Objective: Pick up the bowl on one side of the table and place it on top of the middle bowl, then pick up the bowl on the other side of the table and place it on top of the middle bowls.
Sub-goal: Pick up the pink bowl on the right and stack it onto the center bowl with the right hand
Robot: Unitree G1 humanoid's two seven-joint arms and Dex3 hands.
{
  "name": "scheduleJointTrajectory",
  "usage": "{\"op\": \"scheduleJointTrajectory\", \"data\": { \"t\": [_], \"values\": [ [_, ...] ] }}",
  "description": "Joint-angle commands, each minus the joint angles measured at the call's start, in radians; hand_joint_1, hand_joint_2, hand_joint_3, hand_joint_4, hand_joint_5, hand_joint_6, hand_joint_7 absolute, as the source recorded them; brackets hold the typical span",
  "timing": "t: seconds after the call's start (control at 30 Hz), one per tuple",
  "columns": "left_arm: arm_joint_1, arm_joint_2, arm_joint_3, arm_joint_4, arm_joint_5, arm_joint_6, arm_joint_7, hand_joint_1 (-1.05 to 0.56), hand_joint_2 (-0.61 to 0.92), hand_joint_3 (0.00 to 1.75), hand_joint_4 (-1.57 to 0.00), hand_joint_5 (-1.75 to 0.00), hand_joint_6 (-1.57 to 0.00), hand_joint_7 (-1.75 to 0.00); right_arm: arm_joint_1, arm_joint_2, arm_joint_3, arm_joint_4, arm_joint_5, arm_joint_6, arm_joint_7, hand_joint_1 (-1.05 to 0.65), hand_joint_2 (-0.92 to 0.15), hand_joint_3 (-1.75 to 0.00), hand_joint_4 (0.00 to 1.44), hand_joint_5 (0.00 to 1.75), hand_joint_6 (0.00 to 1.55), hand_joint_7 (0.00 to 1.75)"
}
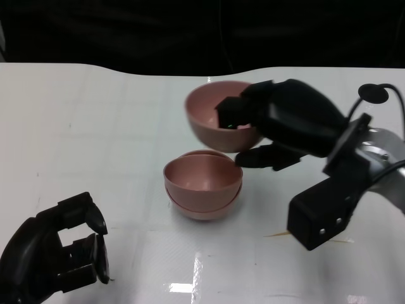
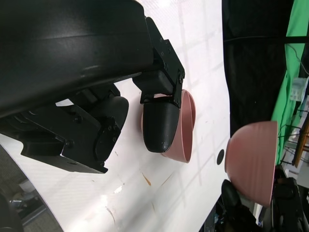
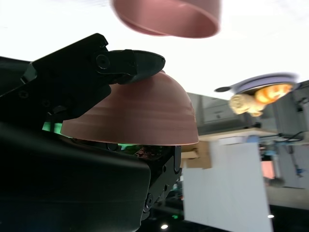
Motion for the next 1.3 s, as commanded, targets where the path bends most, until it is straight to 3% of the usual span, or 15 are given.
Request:
{"op": "scheduleJointTrajectory", "data": {
  "t": [0.03,0.17,0.2,0.27,0.3,0.33,0.37,0.43,0.87,1.3],
  "values": [
    [0.005,0.003,0.002,0.009,0.005,-0.023,-0.013,0.31,0.83,1.33,-0.86,-1.75,-0.68,-1.75,-0.011,0.021,0.013,-0.015,-0.012,0.010,0.011,-0.26,-0.67,-0.67,0.89,1.75,0.65,1.75],
    [0.010,-0.006,0.001,0.009,0.005,-0.034,-0.013,0.31,0.84,1.33,-0.86,-1.75,-0.68,-1.75,-0.006,0.054,0.034,-0.013,-0.030,0.019,0.021,-0.25,-0.65,-0.65,0.90,1.75,0.65,1.75],
    [0.011,-0.006,0.001,0.009,0.005,-0.035,-0.013,0.31,0.84,1.33,-0.86,-1.75,-0.68,-1.75,-0.003,0.062,0.040,-0.006,-0.033,0.015,0.017,-0.25,-0.65,-0.64,0.91,1.75,0.67,1.67],
    [0.012,-0.004,-0.001,0.009,0.008,-0.035,-0.013,0.31,0.84,1.33,-0.86,-1.75,-0.69,-1.75,0.002,0.076,0.057,0.008,-0.044,0.011,0.005,-0.26,-0.65,-0.61,0.94,1.75,0.80,1.35],
    [0.013,-0.002,-0.002,0.008,0.010,-0.035,-0.013,0.31,0.83,1.34,-0.86,-1.75,-0.69,-1.75,0.004,0.081,0.064,0.014,-0.052,0.012,0.001,-0.26,-0.65,-0.60,0.94,1.75,0.80,1.37],
    [0.013,-0.002,-0.002,0.007,0.013,-0.037,-0.012,0.31,0.83,1.34,-0.87,-1.75,-0.69,-1.75,0.005,0.084,0.069,0.017,-0.058,0.014,0.003,-0.26,-0.66,-0.60,0.94,1.75,0.72,1.58],
    [0.014,-0.002,-0.003,0.007,0.014,-0.039,-0.013,0.31,0.82,1.34,-0.87,-1.75,-0.69,-1.75,0.006,0.086,0.072,0.020,-0.062,0.014,0.003,-0.26,-0.67,-0.60,0.94,1.75,0.69,1.66],
    [0.016,-0.002,-0.001,0.005,0.010,-0.038,-0.016,0.31,0.81,1.35,-0.87,-1.75,-0.70,-1.75,0.007,0.090,0.080,0.033,-0.071,0.013,-0.005,-0.27,-0.70,-0.60,0.93,1.75,0.67,1.73],
    [0.018,0.008,-0.002,0.031,0.028,-0.084,-0.047,0.29,0.75,1.39,-0.87,-1.75,-0.71,-1.75,-0.015,0.113,0.114,0.160,-0.109,0.015,-0.064,-0.28,-0.78,-0.49,0.86,1.75,0.62,1.75],
    [0.023,-0.004,-0.002,0.013,0.033,-0.058,-0.020,0.28,0.78,1.35,-0.84,-1.75,-0.68,-1.75,-0.031,0.106,0.126,0.214,-0.118,0.007,-0.113,-0.27,-0.77,-0.48,0.87,1.75,0.63,1.75]
  ]
}}
